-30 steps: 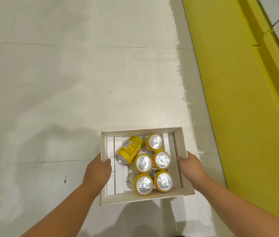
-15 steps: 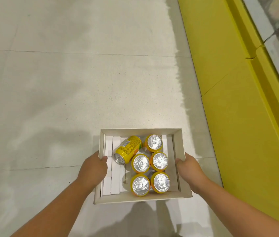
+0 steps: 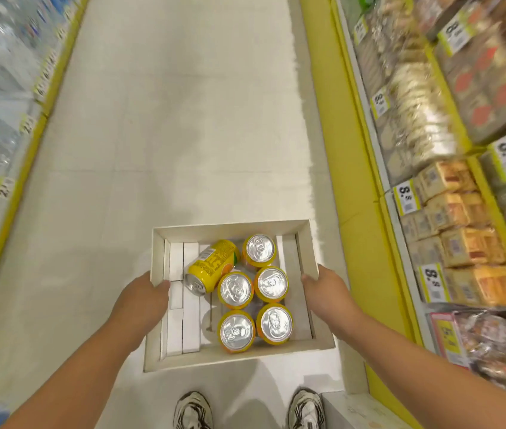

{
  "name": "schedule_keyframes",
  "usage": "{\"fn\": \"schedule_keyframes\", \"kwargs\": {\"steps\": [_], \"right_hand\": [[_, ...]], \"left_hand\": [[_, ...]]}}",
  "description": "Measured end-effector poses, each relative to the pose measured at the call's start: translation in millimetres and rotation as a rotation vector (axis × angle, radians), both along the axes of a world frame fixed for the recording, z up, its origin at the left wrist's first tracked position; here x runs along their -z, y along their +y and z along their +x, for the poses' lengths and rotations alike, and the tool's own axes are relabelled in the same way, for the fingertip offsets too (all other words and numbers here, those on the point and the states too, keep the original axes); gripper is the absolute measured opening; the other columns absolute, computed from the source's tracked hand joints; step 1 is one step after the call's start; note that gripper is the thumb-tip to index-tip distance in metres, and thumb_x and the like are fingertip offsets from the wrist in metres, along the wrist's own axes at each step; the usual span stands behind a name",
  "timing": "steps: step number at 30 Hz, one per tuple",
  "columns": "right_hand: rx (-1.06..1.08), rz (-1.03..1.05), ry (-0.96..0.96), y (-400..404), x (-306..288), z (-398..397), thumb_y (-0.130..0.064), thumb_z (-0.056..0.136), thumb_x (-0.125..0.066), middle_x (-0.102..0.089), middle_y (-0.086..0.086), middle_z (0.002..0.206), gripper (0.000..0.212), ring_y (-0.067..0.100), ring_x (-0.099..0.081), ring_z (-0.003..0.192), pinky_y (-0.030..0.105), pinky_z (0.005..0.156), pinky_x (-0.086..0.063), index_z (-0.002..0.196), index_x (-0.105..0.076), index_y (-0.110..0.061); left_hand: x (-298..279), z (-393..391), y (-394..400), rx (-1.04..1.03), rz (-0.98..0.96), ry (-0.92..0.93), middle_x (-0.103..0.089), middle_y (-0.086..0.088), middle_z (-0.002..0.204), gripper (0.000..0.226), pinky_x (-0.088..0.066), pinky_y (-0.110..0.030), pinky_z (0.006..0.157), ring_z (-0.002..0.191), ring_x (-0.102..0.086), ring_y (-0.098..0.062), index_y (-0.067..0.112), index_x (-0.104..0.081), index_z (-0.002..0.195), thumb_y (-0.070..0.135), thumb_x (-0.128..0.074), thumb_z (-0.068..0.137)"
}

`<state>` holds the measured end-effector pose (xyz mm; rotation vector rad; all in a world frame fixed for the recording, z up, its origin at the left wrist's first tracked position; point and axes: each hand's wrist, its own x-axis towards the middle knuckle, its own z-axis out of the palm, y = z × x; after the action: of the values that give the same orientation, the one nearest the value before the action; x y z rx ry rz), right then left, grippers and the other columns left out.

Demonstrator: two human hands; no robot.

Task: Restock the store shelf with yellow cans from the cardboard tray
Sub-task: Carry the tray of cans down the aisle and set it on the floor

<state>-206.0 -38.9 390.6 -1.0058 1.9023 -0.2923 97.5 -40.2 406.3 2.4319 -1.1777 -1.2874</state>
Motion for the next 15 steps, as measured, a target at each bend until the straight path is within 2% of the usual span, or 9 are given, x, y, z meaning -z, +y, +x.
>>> {"fn": "schedule_keyframes", "kwargs": {"steps": [3, 6, 9, 11, 13, 15], "right_hand": [[-0.001, 0.035, 0.009, -11.3, -92.5, 16.2, -0.025, 0.099, -0.045, -0.068, 0.007, 0.109, 0.03, 0.019, -0.06, 0.082, 0.023, 0.059, -0.042, 0.124, -0.06, -0.022], [0.001, 0.028, 0.006, -27.3, -176.8, 31.5, -0.025, 0.098, -0.045, -0.069, 0.006, 0.102, 0.024, 0.018, -0.062, 0.074, 0.025, 0.057, -0.046, 0.116, -0.062, -0.024], [0.007, 0.024, 0.03, -46.8, -238.7, 47.8, -0.025, 0.096, -0.047, -0.069, 0.005, 0.102, 0.023, 0.023, -0.067, 0.084, 0.035, 0.069, -0.057, 0.113, -0.063, -0.02], [0.005, 0.035, 0.041, -59.4, -269.6, 58.0, -0.019, 0.096, -0.046, -0.068, 0.008, 0.104, 0.024, 0.028, -0.067, 0.089, 0.039, 0.071, -0.058, 0.113, -0.062, -0.014], [-0.012, 0.012, 0.049, -72.9, -293.3, 66.2, -0.014, 0.096, -0.046, -0.066, 0.007, 0.101, 0.026, 0.029, -0.065, 0.084, 0.032, 0.063, -0.056, 0.115, -0.061, -0.006], [0.011, -0.017, 0.056, -86.4, -319.0, 74.9, -0.018, 0.097, -0.049, -0.064, 0.004, 0.097, 0.031, 0.023, -0.061, 0.078, 0.024, 0.057, -0.049, 0.123, -0.06, -0.007]], "left_hand": [[-91.6, 19.5, -9.3, 0.007, 0.003, -0.003, -0.063, -0.009, 0.101, 0.03, -0.046, -0.036, 0.078, 0.093, -0.058, -0.031, 0.008, -0.062, 0.123, 0.023, -0.048, 0.1], [-172.6, 39.3, -24.5, 0.003, -0.005, 0.022, -0.063, -0.007, 0.094, 0.026, -0.045, -0.034, 0.066, 0.085, -0.058, -0.03, 0.012, -0.063, 0.117, 0.023, -0.048, 0.1], [-231.5, 59.4, -44.9, -0.007, -0.015, 0.053, -0.06, -0.004, 0.079, 0.021, -0.039, -0.029, 0.057, 0.074, -0.055, -0.026, 0.014, -0.064, 0.111, 0.024, -0.049, 0.098], [-262.9, 70.1, -60.1, 0.001, -0.044, 0.067, -0.057, -0.003, 0.073, 0.017, -0.036, -0.026, 0.054, 0.068, -0.052, -0.024, 0.013, -0.064, 0.106, 0.021, -0.05, 0.098], [-289.5, 80.2, -75.5, 0.003, -0.072, 0.072, -0.056, -0.007, 0.073, 0.015, -0.036, -0.026, 0.055, 0.066, -0.05, -0.023, 0.009, -0.062, 0.098, 0.02, -0.051, 0.098], [-311.6, 89.6, -91.9, 0.007, -0.084, 0.068, -0.057, -0.01, 0.078, 0.02, -0.037, -0.026, 0.056, 0.068, -0.051, -0.024, 0.005, -0.062, 0.101, 0.021, -0.051, 0.098]]}}
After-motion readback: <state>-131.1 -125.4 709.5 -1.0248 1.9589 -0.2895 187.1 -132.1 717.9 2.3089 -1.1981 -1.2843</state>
